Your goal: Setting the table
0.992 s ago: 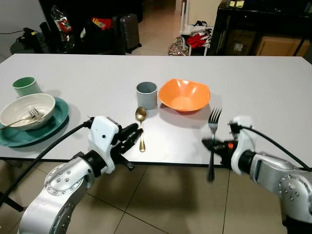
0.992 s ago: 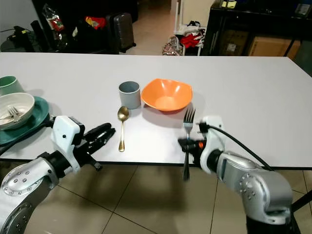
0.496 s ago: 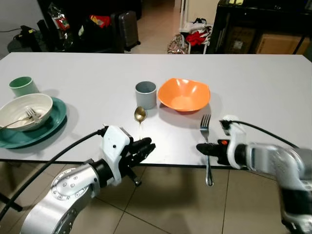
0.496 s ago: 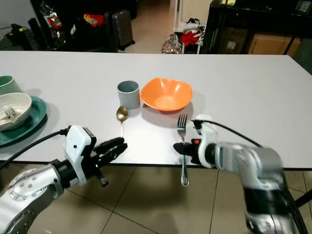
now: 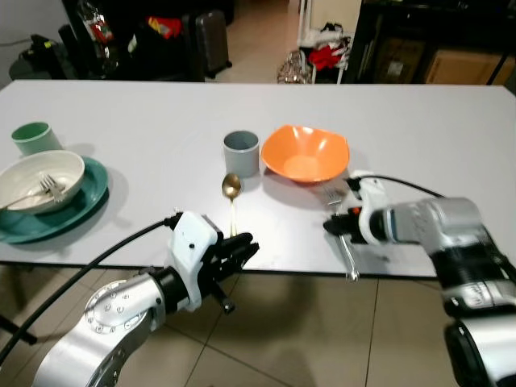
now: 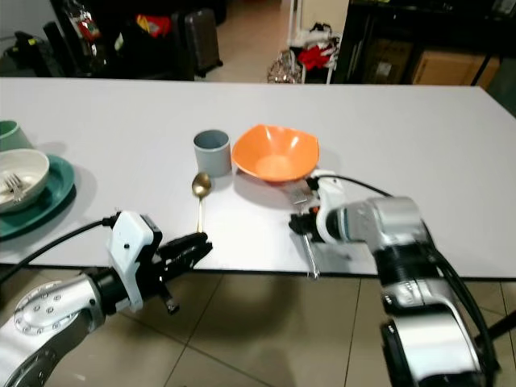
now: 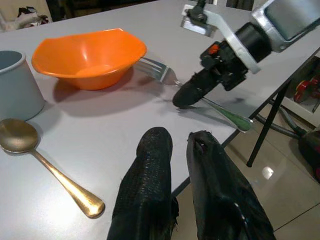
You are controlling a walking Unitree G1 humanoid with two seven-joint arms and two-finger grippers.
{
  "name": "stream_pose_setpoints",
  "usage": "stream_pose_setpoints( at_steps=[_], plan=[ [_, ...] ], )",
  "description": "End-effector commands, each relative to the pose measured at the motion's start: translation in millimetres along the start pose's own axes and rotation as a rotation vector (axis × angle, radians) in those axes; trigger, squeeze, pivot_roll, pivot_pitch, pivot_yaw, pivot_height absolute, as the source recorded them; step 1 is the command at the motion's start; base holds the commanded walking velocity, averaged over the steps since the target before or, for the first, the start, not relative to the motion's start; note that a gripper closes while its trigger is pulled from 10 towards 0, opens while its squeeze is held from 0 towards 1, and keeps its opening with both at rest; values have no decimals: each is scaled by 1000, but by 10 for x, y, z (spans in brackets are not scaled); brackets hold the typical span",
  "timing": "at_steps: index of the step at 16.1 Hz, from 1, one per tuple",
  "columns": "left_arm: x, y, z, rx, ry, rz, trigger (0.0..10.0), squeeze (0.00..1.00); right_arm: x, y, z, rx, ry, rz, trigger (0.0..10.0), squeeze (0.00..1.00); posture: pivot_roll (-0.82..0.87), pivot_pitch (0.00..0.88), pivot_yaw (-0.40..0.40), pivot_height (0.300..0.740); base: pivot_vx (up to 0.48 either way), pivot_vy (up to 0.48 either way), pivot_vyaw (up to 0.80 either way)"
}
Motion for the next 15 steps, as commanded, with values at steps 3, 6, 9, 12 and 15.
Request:
stream_pose_setpoints(
  at_steps=[3, 6, 9, 12, 15],
  plan=[
    [-22, -16, 41, 13, 1, -7, 10000, 0, 96, -65, 132, 0, -23, -34, 10000, 0, -100, 40, 40, 740, 0, 0, 0],
    [-46, -14, 46, 16, 5, -3, 10000, 0, 126, -94, 293, 12, -99, -44, 10000, 0, -84, 46, 41, 740, 0, 0, 0],
    [-59, -6, 54, 18, 6, 0, 10000, 0, 139, -103, 441, 54, -192, -35, 10000, 0, -78, 49, 44, 740, 0, 0, 0],
    [-63, -3, 54, 20, 11, -2, 10000, 0, 182, -84, 446, 64, -210, -15, 10000, 0, -73, 49, 48, 740, 0, 0, 0],
    [-65, -13, 57, 18, 14, -11, 10000, 0, 230, 14, 381, 67, -175, 67, 10000, 0, -69, 41, 50, 740, 0, 0, 0]
  ],
)
Point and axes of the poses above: a point about 5 cm out from each wrist's last joint towards the gripper, its own x axis pointing out of the wrist towards the gripper, its own z axis along the axis of the wrist's last joint, y = z × x, the point moved 5 cm from there along x, pointing out of the wrist towards the gripper, and after that the axes turned 2 degrees about -x, right-handed, at the moved point
